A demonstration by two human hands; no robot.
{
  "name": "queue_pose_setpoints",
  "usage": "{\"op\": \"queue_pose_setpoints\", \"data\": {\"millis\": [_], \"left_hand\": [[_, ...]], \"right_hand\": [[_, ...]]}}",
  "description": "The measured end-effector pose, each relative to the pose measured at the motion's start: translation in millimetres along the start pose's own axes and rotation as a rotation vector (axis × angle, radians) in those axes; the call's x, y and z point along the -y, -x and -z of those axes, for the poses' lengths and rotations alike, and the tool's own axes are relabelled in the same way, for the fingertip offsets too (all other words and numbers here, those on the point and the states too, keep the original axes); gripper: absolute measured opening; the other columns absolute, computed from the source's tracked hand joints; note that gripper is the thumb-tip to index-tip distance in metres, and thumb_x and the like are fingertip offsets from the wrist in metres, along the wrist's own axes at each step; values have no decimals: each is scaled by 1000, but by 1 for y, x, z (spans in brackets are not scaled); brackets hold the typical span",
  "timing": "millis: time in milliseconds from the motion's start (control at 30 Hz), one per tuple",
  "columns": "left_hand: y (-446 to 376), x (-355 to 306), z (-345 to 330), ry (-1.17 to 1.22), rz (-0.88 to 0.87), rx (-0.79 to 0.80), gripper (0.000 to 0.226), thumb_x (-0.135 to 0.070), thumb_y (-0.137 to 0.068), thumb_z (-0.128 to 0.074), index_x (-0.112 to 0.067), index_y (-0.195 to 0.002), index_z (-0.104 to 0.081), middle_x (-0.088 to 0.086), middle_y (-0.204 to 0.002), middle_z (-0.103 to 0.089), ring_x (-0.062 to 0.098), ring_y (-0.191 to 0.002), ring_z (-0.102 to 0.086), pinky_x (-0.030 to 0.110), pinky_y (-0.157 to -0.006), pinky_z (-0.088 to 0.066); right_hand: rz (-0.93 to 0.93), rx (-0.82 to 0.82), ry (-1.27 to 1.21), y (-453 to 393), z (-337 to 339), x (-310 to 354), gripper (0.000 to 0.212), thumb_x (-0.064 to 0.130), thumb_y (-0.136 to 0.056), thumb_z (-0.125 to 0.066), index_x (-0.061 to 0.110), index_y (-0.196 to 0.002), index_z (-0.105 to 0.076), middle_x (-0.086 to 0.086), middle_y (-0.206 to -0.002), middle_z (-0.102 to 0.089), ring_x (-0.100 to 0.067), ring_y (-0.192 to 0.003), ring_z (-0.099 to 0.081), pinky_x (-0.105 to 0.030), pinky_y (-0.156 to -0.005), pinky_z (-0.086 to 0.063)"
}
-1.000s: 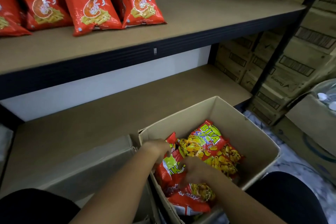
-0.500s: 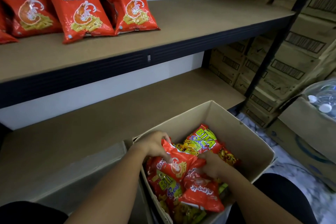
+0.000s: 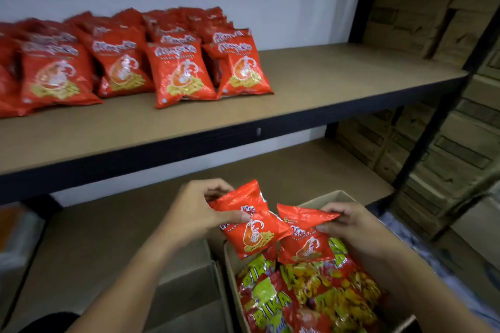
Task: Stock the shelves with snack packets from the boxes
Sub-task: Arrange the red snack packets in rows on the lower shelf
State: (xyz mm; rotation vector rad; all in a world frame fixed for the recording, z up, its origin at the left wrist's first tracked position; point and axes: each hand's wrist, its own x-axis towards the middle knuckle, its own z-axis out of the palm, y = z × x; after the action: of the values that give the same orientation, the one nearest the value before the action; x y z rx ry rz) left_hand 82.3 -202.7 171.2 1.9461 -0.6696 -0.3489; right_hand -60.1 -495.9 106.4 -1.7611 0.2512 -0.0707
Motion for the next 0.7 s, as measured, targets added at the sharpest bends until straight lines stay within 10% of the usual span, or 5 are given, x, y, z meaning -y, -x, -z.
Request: {"op": "queue_pose_setpoints", "data": {"millis": [167, 700], "left_hand": [[36, -64, 63, -57, -99, -173, 39, -37, -56, -94, -25, -90, -77, -10, -89, -77, 8, -83, -74, 38, -77, -61], [64, -117, 212, 254, -354, -777, 59, -21, -58, -88, -22, -112, -64, -7, -117, -67, 8, -100, -70, 30, -66, -60]], "right_hand": [[191, 110, 5, -18, -28, 82, 14, 4, -78, -74, 1, -91, -71, -14, -92, -72, -22, -88, -69, -28, -78, -56], [613, 156, -129, -82, -138, 285, 28, 1, -86, -69, 13, -112, -66, -6, -108, -74, -21, -101, -71, -33, -78, -59]]}}
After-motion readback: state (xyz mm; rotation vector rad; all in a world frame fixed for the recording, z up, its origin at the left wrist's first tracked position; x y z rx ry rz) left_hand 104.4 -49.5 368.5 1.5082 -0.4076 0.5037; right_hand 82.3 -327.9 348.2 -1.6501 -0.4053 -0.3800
